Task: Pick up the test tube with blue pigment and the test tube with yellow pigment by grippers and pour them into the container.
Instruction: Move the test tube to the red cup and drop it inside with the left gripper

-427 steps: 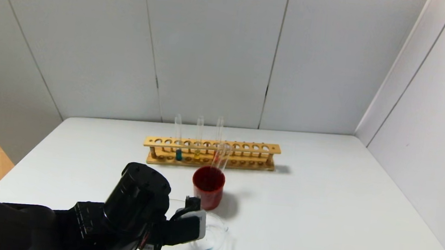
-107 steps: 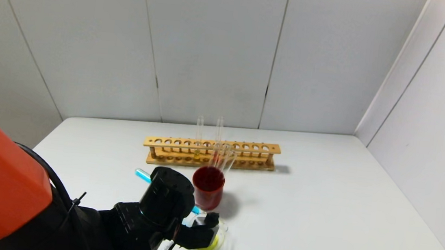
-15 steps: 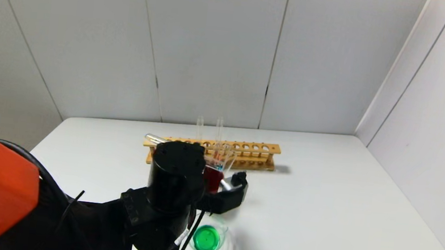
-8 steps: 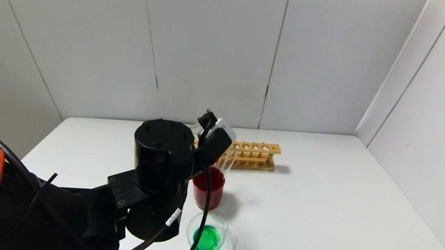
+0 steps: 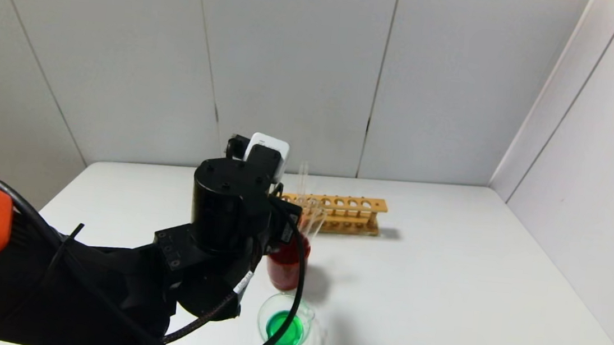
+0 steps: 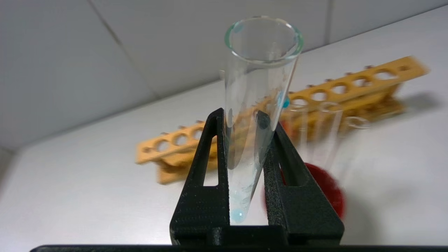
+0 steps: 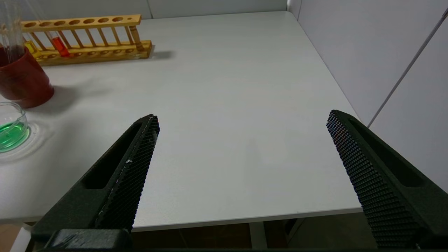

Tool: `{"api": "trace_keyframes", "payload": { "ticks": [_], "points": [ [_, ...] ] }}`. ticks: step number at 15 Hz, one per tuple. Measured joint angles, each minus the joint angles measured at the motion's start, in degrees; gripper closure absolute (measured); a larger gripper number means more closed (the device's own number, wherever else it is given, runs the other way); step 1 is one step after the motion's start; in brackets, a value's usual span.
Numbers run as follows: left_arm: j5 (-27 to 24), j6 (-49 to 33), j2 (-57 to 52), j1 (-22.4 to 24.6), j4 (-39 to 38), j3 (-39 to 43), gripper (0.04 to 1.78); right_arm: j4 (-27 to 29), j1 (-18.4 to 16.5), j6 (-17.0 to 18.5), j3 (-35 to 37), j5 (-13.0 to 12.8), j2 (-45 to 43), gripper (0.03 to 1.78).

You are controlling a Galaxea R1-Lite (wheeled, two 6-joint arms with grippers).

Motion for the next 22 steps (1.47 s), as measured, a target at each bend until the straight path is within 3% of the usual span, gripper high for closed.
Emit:
{"api": "trace_keyframes", "payload": {
  "ticks": [3, 6, 22],
  "points": [
    [-6.3, -8.5, -0.9, 1.5, 2.8, -1.0, 1.49, 0.0, 0.0, 0.0, 0.0, 0.0, 0.0, 0.06],
    [-9.9, -10.3, -0.7, 2.9, 3.0, -2.1, 1.49, 0.0, 0.0, 0.0, 0.0, 0.0, 0.0, 0.06],
    [-12.6, -12.0, 10.6, 4.4, 2.5, -4.5, 1.47, 0.0, 0.0, 0.0, 0.0, 0.0, 0.0, 0.06]
  ]
}}
